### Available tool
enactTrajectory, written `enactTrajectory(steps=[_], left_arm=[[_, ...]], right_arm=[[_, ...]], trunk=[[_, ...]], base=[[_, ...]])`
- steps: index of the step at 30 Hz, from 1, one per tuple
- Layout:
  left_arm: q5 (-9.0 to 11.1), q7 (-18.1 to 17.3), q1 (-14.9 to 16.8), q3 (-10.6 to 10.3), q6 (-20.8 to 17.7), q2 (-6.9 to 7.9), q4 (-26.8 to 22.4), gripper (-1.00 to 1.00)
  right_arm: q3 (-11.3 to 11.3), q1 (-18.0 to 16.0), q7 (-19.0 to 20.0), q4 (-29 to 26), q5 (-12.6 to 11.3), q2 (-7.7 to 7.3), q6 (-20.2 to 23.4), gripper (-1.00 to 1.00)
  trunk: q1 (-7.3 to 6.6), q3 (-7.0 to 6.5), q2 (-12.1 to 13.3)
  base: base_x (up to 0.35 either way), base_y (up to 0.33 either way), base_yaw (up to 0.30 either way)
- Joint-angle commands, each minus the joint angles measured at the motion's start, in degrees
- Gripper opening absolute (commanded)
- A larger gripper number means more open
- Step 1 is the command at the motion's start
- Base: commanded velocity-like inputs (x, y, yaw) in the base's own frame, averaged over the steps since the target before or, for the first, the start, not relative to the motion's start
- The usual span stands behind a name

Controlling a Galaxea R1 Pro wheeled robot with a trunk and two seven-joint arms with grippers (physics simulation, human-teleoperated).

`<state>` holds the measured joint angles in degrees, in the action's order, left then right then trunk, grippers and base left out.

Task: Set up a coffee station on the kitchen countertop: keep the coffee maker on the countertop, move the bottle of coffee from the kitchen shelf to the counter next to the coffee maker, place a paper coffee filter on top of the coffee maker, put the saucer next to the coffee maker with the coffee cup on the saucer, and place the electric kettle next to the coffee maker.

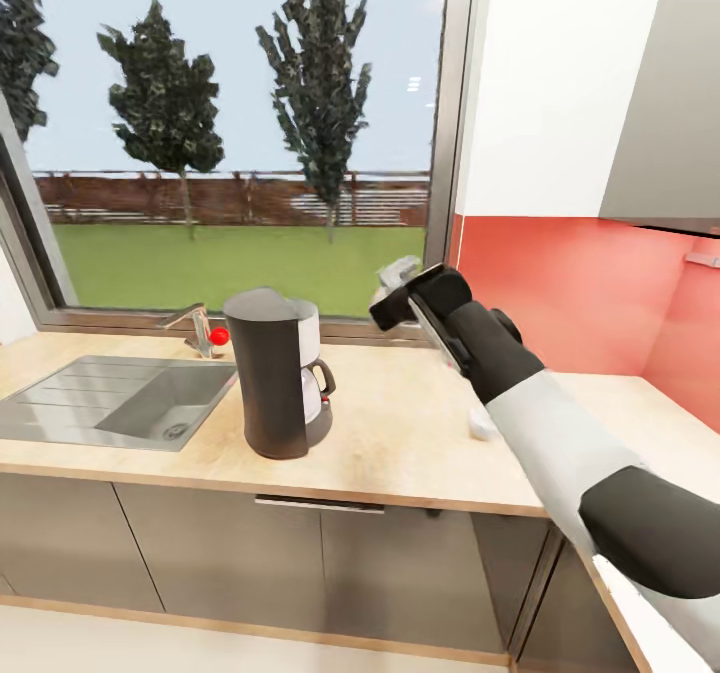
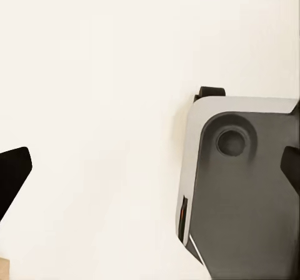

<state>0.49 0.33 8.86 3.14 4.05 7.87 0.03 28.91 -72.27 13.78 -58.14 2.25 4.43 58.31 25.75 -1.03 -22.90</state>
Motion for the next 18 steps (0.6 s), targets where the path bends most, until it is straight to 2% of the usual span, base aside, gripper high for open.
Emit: enactTrajectory(steps=[1,3,4,6,9,11,14,15,16,17,18], left_arm=[[-0.19,-0.01,0.02,0.29,0.12,-0.02,0.1,1.0],[-0.78,-0.04,0.02,0.29,0.05,-0.04,0.08,1.0],[-1.85,-0.14,0.02,0.29,0.01,-0.04,0.06,1.0],[-2.19,-0.34,0.02,0.29,-0.05,-0.05,0.1,1.0],[-2.32,-0.49,0.02,0.29,-0.09,-0.19,0.19,1.0],[-2.34,-0.5,0.01,0.29,-0.09,-0.39,0.15,1.0],[-2.38,-0.51,0.02,0.29,-0.09,-0.47,0.15,1.0],[-2.4,-0.51,0.02,0.29,-0.09,-0.47,0.14,1.0],[-2.42,-0.51,0.02,0.29,-0.09,-0.48,0.13,1.0],[-2.42,-0.51,0.02,0.29,-0.09,-0.45,0.12,1.0],[-2.42,-0.51,0.02,0.29,-0.09,-0.43,0.13,1.0]], right_arm=[[1.82,-0.52,0.8,0.01,0.0,-0.03,0.36,-1.0],[5.38,-0.82,1.27,0.03,0.02,-0.23,0.44,-1.0],[7.86,-1.01,1.51,-0.01,0.03,-0.33,0.48,-1.0],[8.44,-1.15,1.59,0.0,0.03,-0.23,0.49,-1.0],[8.83,-3.69,3.76,0.44,-0.04,-0.08,0.57,-1.0],[8.87,-5.11,6.0,2.38,-0.05,0.03,0.7,-1.0],[8.88,-9.12,6.81,6.48,-0.16,0.39,0.75,-1.0],[8.88,-10.47,6.93,8.18,-0.22,0.83,0.75,-1.0],[8.88,-12.69,7.05,11.41,-0.28,2.32,0.75,-1.0],[8.88,-13.46,7.08,12.59,-0.29,3.2,0.75,-1.0],[8.91,-14.24,7.11,13.63,-0.3,4.71,0.76,-1.0]], trunk=[[0.03,0.03,-0.02],[0.03,0.03,-0.02],[0.03,0.03,-0.02],[0.03,0.03,-0.02],[0.03,0.03,-0.02],[0.03,0.03,-0.02],[0.03,0.03,-0.02],[0.03,0.03,-0.02],[0.03,0.03,-0.02],[0.03,0.03,-0.02],[0.03,0.03,-0.02]], base=[[0.0,0.0,0.0],[0.0,0.0,0.0],[0.0,0.0,0.0],[0.0,0.0,0.0],[0.0,0.0,0.0],[0.0,0.0,0.0],[0.0,0.0,0.0],[0.0,0.0,0.0],[0.0,0.0,0.0],[0.0,0.0,0.0],[0.0,0.0,0.0]])
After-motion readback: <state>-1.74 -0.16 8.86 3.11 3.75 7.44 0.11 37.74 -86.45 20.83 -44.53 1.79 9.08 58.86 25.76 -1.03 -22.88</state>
